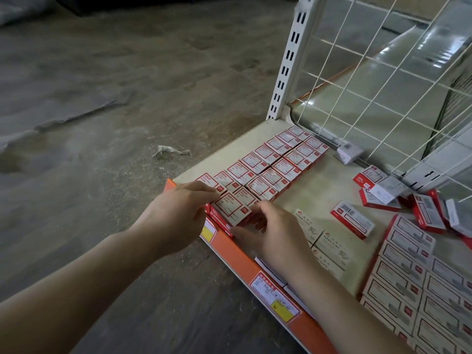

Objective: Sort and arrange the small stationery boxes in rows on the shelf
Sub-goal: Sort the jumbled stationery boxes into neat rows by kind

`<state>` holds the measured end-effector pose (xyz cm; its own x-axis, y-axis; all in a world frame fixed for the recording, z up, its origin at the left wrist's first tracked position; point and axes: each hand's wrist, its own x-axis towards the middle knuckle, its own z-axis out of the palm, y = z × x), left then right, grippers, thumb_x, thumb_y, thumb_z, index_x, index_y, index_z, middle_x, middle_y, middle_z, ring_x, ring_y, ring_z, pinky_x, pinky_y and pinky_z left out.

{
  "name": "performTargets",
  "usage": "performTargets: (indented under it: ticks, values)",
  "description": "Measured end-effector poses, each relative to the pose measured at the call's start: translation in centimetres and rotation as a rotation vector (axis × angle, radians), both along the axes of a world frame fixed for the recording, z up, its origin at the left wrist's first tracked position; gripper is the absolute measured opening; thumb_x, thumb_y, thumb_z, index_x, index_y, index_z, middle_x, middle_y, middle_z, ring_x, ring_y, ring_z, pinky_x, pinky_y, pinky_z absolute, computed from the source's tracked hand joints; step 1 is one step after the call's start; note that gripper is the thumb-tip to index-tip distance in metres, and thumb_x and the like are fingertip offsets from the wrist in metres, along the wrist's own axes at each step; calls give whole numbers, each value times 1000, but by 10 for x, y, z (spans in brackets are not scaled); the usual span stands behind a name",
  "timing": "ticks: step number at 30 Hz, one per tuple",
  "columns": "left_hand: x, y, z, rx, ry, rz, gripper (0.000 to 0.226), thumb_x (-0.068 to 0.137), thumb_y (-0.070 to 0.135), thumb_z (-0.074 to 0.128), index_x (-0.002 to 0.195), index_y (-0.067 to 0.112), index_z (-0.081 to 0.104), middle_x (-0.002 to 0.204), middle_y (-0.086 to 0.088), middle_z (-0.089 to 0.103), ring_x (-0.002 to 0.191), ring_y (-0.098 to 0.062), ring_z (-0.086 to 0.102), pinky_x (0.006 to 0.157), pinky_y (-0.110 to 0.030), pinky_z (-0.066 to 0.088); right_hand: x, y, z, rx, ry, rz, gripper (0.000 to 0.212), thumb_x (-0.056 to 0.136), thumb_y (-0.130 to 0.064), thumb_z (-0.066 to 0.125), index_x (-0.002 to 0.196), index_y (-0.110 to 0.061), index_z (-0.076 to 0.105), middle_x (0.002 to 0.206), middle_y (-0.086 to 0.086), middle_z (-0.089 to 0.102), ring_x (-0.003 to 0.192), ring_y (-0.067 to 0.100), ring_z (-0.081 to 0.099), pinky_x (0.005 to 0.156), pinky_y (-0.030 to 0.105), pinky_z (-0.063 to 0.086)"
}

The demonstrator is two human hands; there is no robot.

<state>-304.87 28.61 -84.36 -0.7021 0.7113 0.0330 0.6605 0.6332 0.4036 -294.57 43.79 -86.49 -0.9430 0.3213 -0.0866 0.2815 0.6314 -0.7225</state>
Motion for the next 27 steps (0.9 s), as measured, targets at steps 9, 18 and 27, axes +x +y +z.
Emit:
performTargets:
  ticks: [9,18,27]
  values:
    - [1,-1,2,-11,-5,-12,45,92,8,42,133,26,50,141,12,43,129,-5,39,97,-15,34,0,0,2,12,7,5,52,78,-53,65,116,-21,51,113,-8,62,100,6,58,75,12,45]
    - [2,-1,1,-25,6,-24,44,93,9,41,134,26,49,143,13,40,130,-6,37,99,-17,35,0,-3,1,9,-11,7,57,76,-55,63,118,-20,50,115,-7,61,103,9,59,82,21,51]
    - [3,-2,2,-71,17,-33,47,95,11,37,138,29,42,145,15,36,132,-6,33,100,-20,36,1,-2,0,1,6,12,51,80,-52,62,118,-19,53,112,-7,63,101,8,60,82,21,52]
